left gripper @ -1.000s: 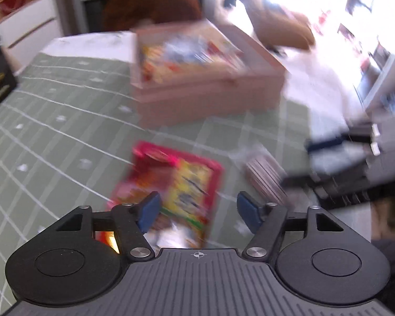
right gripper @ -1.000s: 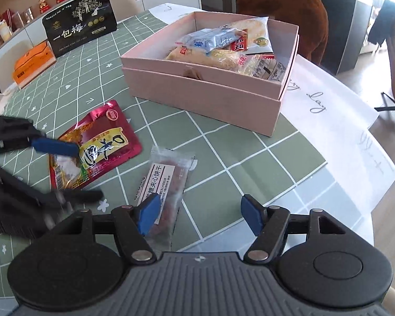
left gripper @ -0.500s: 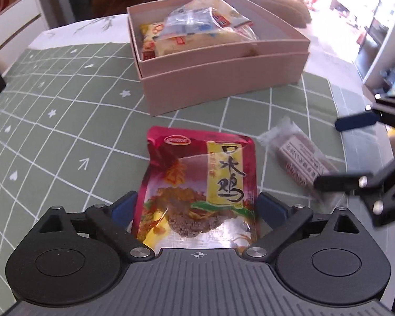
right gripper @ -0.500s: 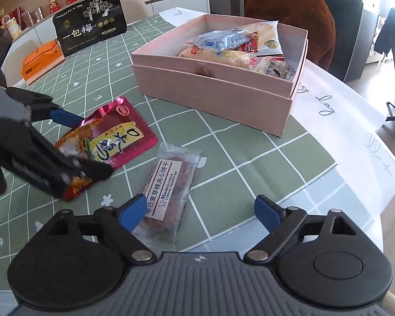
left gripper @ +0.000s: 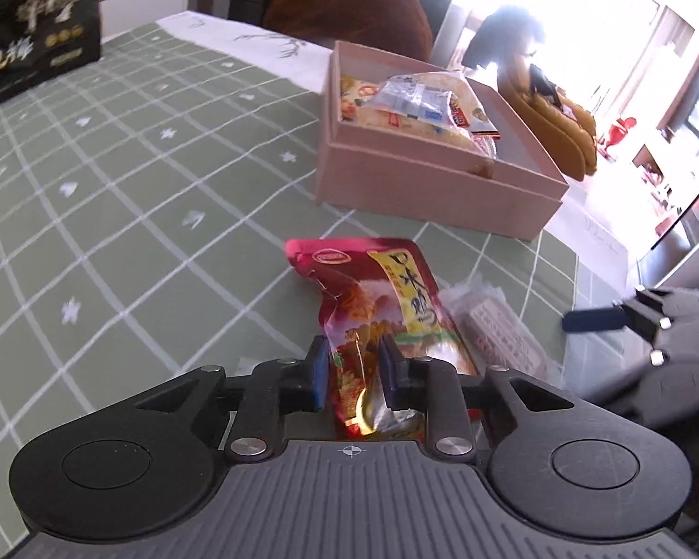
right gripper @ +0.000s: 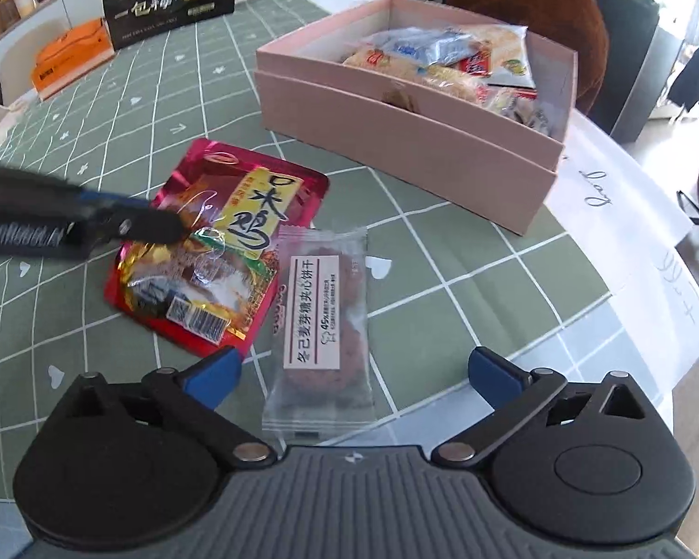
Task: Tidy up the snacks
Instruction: 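Close the left tool on the red duck-snack bag while the right tool grasps the cookie packet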
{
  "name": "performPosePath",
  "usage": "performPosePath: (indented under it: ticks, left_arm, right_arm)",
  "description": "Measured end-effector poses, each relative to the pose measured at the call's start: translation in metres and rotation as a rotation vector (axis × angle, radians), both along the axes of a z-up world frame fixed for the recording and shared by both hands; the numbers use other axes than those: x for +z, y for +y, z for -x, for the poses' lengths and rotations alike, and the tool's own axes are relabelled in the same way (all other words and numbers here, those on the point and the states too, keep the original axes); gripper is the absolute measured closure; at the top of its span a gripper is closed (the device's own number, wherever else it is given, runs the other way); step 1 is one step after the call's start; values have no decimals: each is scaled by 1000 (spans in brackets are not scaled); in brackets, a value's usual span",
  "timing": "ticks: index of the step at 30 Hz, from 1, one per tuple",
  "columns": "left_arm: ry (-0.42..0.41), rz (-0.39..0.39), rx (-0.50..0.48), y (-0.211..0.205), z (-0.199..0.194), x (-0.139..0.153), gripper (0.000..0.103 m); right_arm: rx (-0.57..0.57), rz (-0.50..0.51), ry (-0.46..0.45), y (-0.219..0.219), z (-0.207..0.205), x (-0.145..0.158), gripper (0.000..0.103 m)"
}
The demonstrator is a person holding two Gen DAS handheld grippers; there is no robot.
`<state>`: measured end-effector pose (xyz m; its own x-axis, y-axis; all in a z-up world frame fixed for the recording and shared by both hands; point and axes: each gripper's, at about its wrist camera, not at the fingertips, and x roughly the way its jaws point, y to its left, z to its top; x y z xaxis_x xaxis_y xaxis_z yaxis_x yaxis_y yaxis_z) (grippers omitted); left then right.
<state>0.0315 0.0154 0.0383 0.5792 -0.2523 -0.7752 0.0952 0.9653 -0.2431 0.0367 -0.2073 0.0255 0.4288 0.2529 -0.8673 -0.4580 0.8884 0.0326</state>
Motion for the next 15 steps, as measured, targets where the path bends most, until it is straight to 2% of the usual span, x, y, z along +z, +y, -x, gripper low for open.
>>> performPosePath:
  ticks: [3,5,9,15]
  left_arm:
    - [13,8,3,7,12,0,78]
    - [16,-8,7,11,21,2,87]
    - [26,-5,22,22,34,2,88]
    - [14,147,109,47,38,-2,87]
  right_arm:
    - [-25,2,5,4,-4,4,9]
    - [-48,8,-17,7,-5,6,11]
    - [-68,7,-35,17,-6,6,14]
    - [-59,29,-72,37,-7,5,16]
